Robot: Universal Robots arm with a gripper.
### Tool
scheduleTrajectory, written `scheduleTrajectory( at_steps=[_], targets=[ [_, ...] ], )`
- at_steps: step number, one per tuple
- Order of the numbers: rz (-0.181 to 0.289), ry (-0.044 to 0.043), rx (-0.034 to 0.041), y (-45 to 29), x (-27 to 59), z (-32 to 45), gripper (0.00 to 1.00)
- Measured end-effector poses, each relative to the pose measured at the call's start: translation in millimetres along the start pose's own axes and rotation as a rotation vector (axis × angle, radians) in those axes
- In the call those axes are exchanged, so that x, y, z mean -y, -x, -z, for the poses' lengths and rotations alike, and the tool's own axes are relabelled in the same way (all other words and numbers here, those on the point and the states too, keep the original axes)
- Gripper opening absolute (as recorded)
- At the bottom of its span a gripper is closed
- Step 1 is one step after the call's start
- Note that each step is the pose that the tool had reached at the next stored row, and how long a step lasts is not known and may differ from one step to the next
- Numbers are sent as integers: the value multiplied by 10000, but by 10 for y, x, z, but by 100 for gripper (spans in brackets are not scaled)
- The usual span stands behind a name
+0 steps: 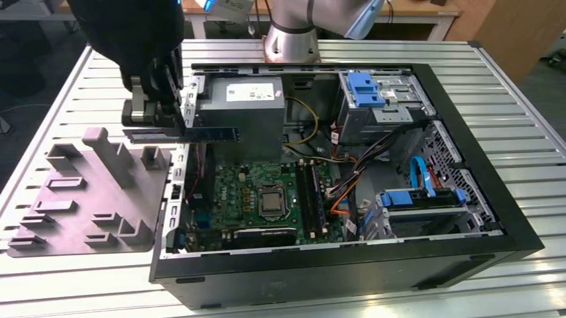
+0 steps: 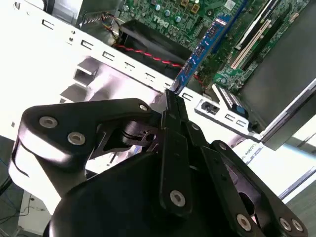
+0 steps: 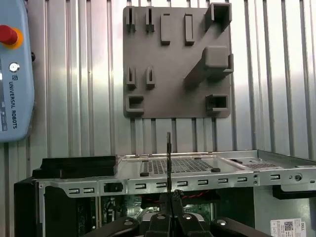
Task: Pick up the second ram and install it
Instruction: 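Pick up the second ram and move it above second insertion slot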
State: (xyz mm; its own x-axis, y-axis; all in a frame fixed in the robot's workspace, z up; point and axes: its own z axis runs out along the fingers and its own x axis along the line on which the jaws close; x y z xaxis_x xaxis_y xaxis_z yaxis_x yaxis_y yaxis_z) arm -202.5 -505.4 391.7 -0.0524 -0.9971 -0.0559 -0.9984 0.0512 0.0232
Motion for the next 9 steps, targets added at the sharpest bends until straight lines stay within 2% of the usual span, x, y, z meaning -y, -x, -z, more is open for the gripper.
scheduleTrajectory(
  at_steps=[9],
  targets=[
    [0, -5, 1, -6, -111, -2, 12]
  ],
)
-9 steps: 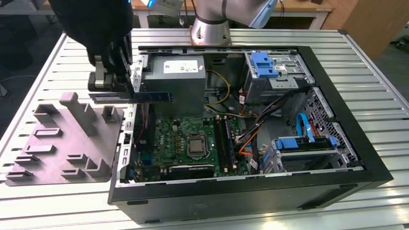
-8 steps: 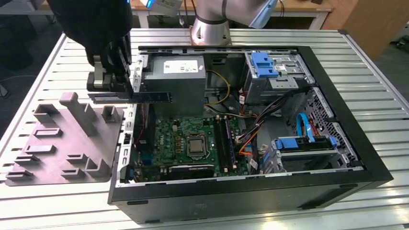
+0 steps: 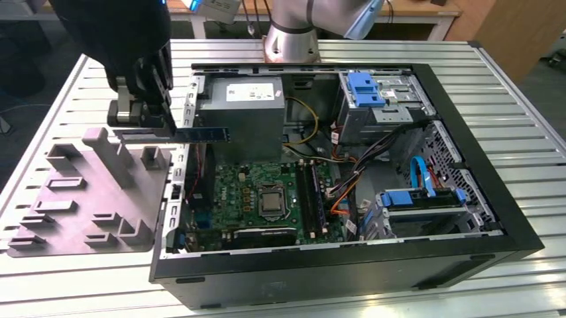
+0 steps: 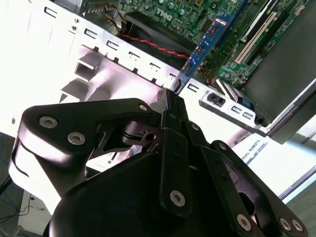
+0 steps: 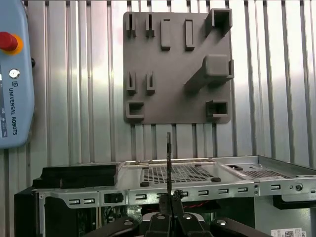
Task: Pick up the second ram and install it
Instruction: 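Pick up the second ram and move it above second insertion slot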
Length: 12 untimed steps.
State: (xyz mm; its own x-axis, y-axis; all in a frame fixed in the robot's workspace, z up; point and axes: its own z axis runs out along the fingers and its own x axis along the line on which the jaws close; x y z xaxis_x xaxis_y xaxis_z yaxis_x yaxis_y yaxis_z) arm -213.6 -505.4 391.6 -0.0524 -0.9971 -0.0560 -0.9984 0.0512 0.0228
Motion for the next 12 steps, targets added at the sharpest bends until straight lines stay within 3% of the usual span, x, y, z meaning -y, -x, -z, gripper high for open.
scheduleTrajectory(
  at_steps=[12],
  targets=[
    [0, -6, 0, -8, -149, -3, 12]
  ],
)
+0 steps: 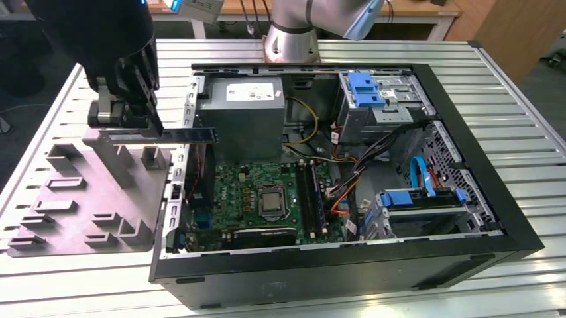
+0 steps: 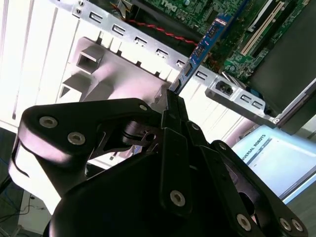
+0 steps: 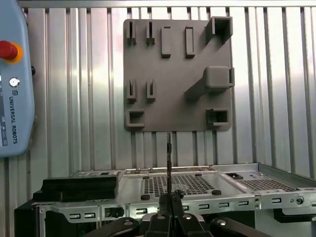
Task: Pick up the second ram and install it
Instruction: 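Pick up the second ram and move it above second insertion slot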
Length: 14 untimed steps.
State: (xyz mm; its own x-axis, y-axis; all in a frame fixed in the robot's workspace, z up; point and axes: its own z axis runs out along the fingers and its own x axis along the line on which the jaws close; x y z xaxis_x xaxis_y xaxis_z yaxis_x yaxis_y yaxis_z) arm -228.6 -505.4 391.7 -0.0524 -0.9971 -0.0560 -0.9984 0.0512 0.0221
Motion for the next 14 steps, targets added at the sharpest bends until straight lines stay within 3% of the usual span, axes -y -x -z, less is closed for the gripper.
scheduleTrajectory(
  at_steps=[14],
  targets=[
    [1, -8, 0, -9, -176, -4, 12]
  ],
)
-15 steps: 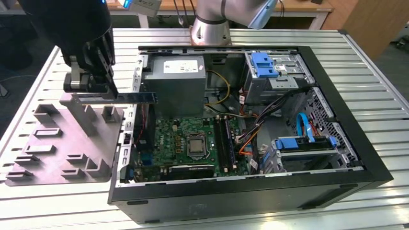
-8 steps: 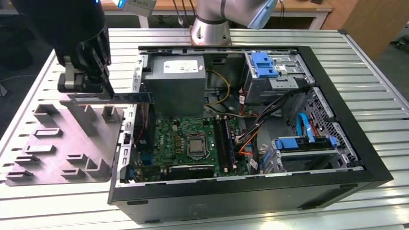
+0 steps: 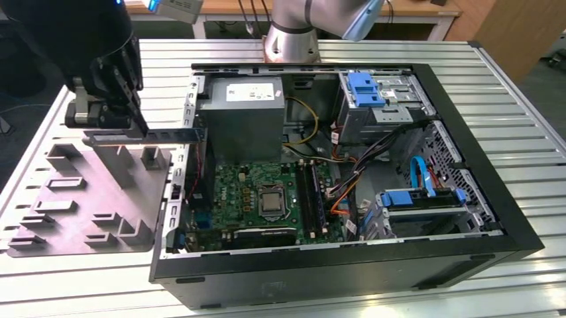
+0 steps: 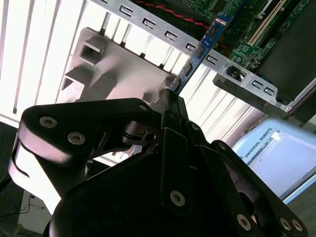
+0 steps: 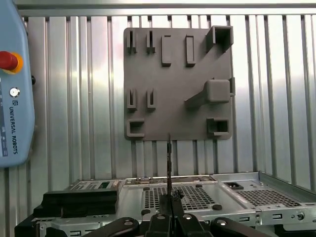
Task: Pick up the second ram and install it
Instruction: 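Pick up the second ram and move it above second insertion slot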
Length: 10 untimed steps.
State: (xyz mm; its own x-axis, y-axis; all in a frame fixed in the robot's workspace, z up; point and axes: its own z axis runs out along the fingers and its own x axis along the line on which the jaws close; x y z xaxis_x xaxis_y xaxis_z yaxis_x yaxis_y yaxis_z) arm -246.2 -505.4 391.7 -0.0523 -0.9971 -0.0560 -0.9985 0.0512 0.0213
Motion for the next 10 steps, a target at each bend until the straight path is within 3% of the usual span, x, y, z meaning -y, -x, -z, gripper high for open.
scheduleTrajectory(
  at_steps=[10],
  targets=[
    [0, -5, 0, -6, -124, -2, 12]
  ],
)
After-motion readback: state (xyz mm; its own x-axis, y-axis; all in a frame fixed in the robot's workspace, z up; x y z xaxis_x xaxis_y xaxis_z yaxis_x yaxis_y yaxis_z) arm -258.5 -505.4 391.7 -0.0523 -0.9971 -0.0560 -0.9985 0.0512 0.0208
